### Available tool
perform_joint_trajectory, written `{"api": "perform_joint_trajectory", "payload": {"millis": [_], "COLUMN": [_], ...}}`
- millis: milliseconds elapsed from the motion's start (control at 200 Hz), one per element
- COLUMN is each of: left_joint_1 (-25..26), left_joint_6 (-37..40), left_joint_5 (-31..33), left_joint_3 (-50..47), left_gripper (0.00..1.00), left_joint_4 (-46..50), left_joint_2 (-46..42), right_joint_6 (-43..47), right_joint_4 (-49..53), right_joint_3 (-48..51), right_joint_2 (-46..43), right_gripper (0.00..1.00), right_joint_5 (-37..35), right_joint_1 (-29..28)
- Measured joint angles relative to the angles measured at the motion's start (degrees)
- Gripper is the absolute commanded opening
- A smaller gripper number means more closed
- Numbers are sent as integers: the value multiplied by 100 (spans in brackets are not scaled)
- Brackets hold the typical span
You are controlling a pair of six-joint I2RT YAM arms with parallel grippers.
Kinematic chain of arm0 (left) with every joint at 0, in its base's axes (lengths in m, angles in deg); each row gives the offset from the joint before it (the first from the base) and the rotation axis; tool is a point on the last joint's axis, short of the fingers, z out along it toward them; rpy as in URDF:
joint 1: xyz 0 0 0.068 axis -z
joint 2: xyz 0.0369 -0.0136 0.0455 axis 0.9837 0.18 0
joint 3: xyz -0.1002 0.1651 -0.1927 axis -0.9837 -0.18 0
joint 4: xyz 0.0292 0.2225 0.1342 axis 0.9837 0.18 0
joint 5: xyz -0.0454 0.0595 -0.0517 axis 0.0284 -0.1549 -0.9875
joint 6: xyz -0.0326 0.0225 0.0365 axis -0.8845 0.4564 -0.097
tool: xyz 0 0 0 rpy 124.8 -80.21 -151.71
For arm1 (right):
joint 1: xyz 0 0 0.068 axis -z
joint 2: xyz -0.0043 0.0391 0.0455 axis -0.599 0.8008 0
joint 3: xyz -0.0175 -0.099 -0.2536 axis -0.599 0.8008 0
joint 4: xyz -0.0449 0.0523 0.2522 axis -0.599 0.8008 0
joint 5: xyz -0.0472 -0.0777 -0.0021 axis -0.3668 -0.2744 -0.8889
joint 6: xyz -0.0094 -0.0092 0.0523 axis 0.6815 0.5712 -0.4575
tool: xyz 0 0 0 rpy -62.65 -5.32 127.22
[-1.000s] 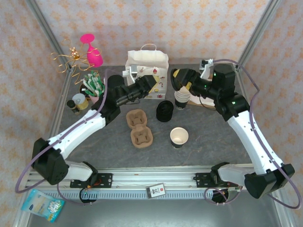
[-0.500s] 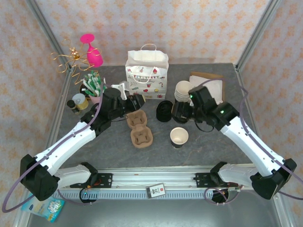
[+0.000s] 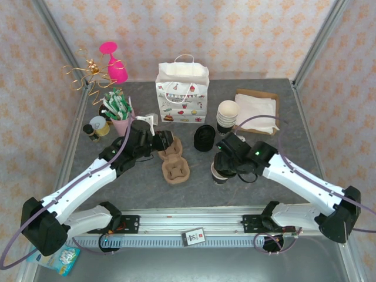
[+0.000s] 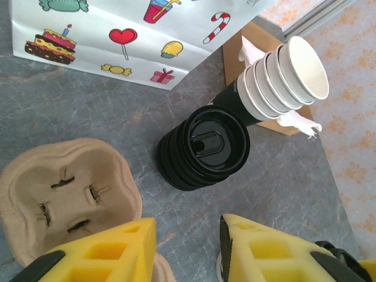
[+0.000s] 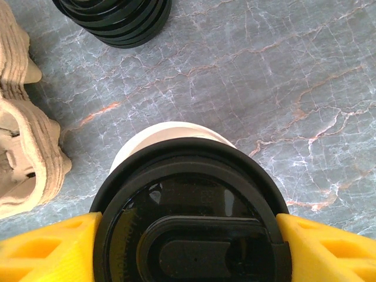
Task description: Pack the takeout coffee
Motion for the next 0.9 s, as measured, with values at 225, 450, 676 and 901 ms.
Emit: {"api": "perform_joint_trajectory", "payload": {"millis": [225, 450, 676, 901], "left_joint_1": [0, 0, 0, 0], "left_joint_6": [0, 0, 0, 2], "left_joint_5": [177, 219, 260, 278], "left_joint_3": [-63, -101, -129, -129], "left_gripper": [36, 36, 36, 36], "left_joint_4": [13, 15, 17, 20], "left_joint_2": [-142, -140, -136, -111], "right_joint_6": [-85, -105, -105, -109], "right_joint_4": [-2, -79, -168, -184], "right_joint_3": [-7, -20, -20, -20], "right_joint_2": [308, 542, 688, 782], "right_gripper": [72, 72, 72, 73], "right_joint_5": [-337, -498, -549, -708], "right_joint_1": [-267, -426, -516, -597]}}
